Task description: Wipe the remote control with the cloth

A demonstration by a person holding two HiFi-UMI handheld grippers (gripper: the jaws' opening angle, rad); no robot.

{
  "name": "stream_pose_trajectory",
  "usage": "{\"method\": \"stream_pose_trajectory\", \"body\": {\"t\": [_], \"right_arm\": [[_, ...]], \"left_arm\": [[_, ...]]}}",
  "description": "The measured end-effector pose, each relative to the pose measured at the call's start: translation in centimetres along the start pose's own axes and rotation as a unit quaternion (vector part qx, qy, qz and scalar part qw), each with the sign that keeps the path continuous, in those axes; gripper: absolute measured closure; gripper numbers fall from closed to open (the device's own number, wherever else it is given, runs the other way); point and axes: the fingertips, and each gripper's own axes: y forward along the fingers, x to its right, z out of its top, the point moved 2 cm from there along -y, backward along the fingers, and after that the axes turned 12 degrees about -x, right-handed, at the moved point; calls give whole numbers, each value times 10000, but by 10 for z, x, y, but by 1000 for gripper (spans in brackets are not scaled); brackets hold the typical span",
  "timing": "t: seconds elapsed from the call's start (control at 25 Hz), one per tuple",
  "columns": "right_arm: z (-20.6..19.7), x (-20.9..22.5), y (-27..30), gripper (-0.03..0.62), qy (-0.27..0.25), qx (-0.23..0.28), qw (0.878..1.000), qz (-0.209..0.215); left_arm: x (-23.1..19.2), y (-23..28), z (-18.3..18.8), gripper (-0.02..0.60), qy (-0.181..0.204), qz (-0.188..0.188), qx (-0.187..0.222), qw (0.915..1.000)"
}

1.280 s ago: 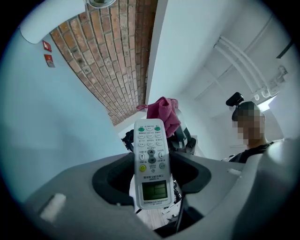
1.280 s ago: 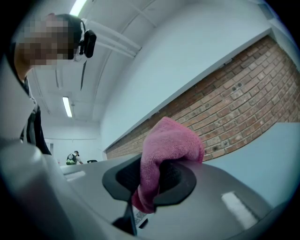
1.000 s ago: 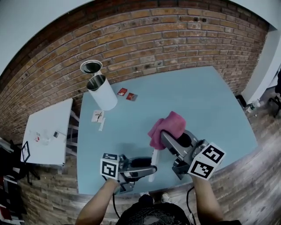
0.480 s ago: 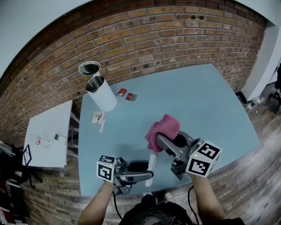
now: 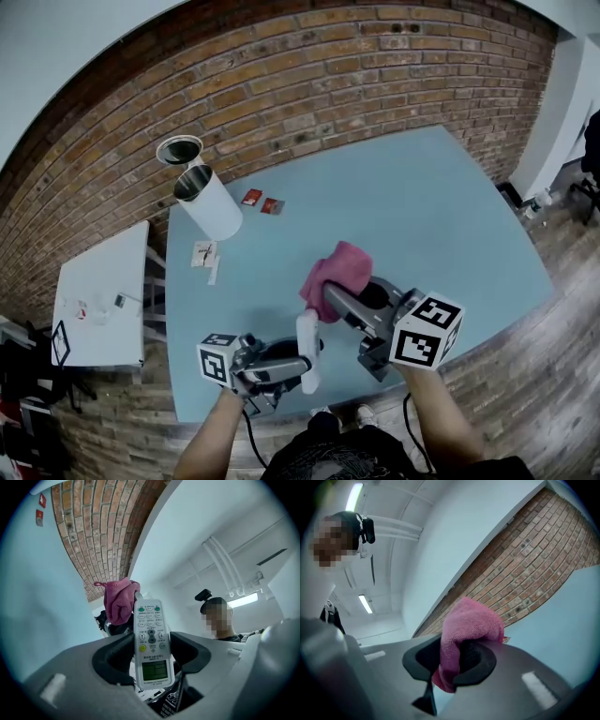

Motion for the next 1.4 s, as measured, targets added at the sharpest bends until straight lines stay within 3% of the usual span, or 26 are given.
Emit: {"method": "stream_pose_trajectory", "body": {"t": [0.44,0.6,0.76,1.0,1.16,1.4], "right_arm": [[-13,-12,7,531,131,-156,9990,401],[-13,-7,4,531,134,-170,9992,337],[-28,-5,-3,531,445,-221,9979,404],[-65,-26,2,531,1114,-324,9887,945],[-69,-31,3,531,1476,-212,9814,1210],[-59,-26,1,531,1601,-49,9794,1233]], "left_arm": [[-2,-9,13,337,-51,-83,424,9991],[4,-14,24,338,13,-218,665,9976],[11,-25,45,339,114,-307,1120,9932],[14,-41,65,339,106,-459,1661,9850],[13,-39,63,339,124,-382,1596,9864],[12,-29,58,339,268,-151,1333,9906]]}}
